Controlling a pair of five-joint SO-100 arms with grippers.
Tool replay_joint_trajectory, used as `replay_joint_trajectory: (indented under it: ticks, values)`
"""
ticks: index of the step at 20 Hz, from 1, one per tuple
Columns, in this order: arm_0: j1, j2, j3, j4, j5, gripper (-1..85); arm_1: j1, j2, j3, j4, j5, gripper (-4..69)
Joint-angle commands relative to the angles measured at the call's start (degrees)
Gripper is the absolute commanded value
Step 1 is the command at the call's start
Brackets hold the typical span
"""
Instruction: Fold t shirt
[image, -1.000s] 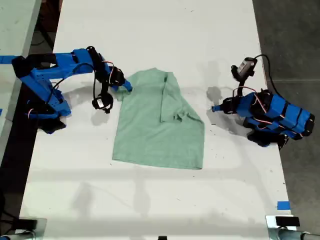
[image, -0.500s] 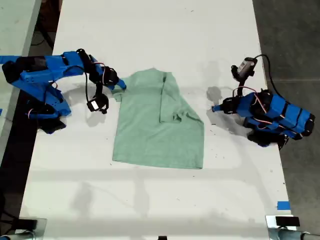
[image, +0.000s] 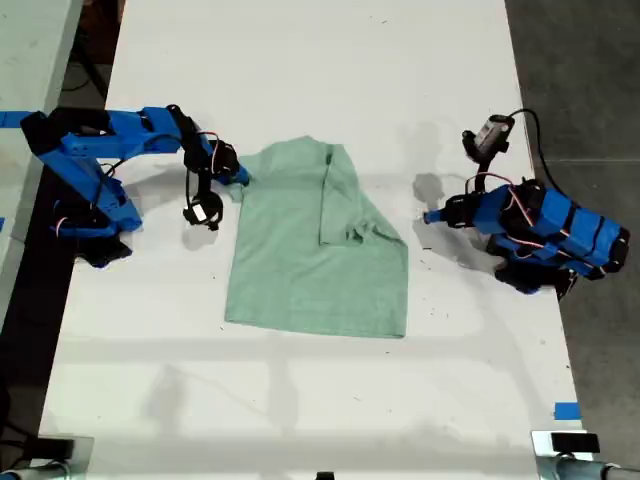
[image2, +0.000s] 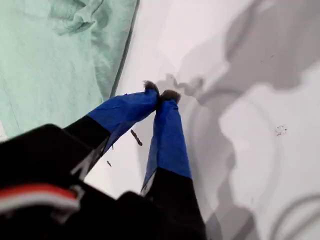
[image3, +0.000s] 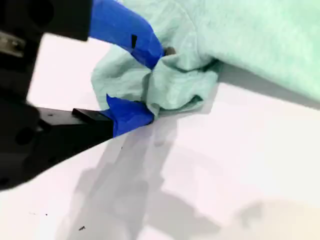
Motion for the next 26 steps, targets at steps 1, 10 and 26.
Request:
replay_joint_trajectory:
  ticks: [1,10,26]
  values:
    - [0.62,-6.15,-4.83,1.58,-0.62,-0.1,0.00,0.62,2.55,0.26,0.53,2.5]
    - [8.61,-9.84,-36.65,30.15,-7.47,-0.2,0.00,0.62,2.55,0.26,0.53,2.5]
    - [29.00,-33.93,-75.59,28.30,-0.35,34.6,0.00,0.62,2.55,0.26,0.53,2.5]
